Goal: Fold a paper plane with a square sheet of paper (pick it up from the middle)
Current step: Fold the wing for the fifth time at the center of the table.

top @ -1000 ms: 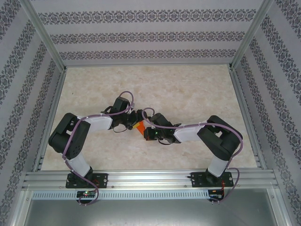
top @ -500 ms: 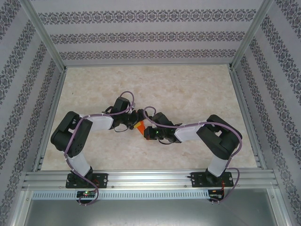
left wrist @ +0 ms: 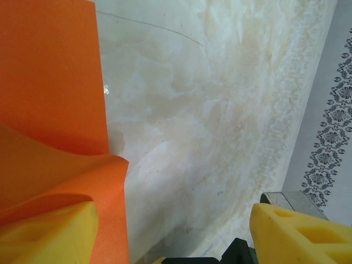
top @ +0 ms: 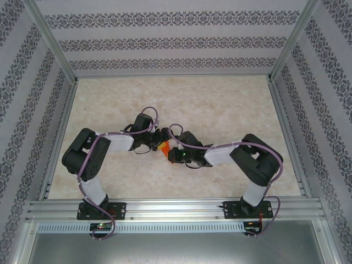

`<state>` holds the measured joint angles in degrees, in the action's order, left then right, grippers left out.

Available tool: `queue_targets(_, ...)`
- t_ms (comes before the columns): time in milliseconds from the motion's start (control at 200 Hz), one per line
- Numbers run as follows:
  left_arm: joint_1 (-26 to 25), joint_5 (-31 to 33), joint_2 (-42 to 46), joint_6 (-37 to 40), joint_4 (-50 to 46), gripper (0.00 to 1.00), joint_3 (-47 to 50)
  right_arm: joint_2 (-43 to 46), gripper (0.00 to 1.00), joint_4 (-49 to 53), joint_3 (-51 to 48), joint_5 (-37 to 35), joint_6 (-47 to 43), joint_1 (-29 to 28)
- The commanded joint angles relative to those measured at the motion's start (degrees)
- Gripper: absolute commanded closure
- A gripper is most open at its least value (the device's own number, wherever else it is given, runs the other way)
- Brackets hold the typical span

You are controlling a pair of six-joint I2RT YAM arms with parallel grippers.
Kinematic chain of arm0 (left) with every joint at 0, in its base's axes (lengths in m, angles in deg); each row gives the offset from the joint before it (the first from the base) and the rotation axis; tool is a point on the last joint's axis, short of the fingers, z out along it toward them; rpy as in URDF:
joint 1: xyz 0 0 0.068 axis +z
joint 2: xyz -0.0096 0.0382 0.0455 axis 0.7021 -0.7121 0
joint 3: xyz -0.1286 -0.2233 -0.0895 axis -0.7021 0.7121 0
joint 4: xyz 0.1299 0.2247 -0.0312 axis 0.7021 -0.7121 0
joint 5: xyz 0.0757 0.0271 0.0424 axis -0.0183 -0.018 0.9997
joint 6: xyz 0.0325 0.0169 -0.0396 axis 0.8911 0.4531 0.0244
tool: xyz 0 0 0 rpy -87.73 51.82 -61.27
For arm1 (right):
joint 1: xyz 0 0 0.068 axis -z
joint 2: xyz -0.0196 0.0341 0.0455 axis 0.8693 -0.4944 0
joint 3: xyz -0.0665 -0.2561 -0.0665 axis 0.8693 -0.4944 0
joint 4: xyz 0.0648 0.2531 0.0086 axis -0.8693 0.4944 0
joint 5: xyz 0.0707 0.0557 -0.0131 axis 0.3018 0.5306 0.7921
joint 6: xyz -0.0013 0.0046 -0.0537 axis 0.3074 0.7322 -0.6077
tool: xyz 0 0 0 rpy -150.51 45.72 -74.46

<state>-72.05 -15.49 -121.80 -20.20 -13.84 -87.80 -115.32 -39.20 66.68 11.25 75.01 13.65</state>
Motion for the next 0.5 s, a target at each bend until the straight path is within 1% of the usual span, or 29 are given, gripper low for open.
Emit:
queue_targets(0,0.9,2.6,-1.6,2.2,-2.8,0.26,-1.0,0.7,0.92,4.2,-2.6,1.9,1.0,-0.1)
queue_targets(155,0.9,2.9,-1.8,2.6,-3.6,0.26,-0.8,0.9,0.94,6.3,-2.6,2.1,1.7,0.0)
queue_targets(245,0.9,3.1,-1.9,2.6,-3.7,0.26,-0.8,0.9,0.89,5.7,-2.9,2.0,2.2,-0.1)
queue_targets(385,0.9,3.0,-1.8,2.9,-4.2,0.27,-0.8,2.9,0.87,6.2,-3.0,1.6,2.8,0.0)
queue_targets(495,0.9,2.9,-1.9,3.1,-4.3,0.27,-1.0,4.0,0.88,7.5,-3.1,1.3,2.3,0.1)
